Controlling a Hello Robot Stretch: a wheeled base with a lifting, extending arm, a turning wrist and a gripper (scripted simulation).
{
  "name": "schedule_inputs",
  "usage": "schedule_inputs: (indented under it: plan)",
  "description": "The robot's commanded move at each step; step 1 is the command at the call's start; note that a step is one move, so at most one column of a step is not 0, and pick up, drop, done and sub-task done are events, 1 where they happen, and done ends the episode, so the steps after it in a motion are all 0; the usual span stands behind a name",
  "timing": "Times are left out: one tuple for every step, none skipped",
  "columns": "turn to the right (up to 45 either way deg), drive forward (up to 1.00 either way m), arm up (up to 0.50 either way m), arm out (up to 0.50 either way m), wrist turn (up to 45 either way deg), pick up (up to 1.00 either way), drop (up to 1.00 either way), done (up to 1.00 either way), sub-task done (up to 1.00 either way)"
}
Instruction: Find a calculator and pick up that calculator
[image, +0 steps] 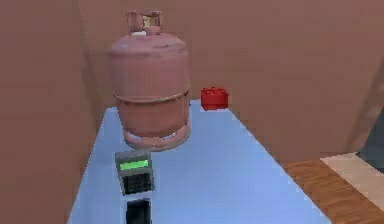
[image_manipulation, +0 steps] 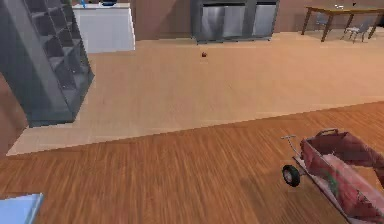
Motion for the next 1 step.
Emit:
schedule_inputs:
  plan:
    - [39.0,0.0,0.0,0.0,0.0,0.0,0.0,0.0,0.0]
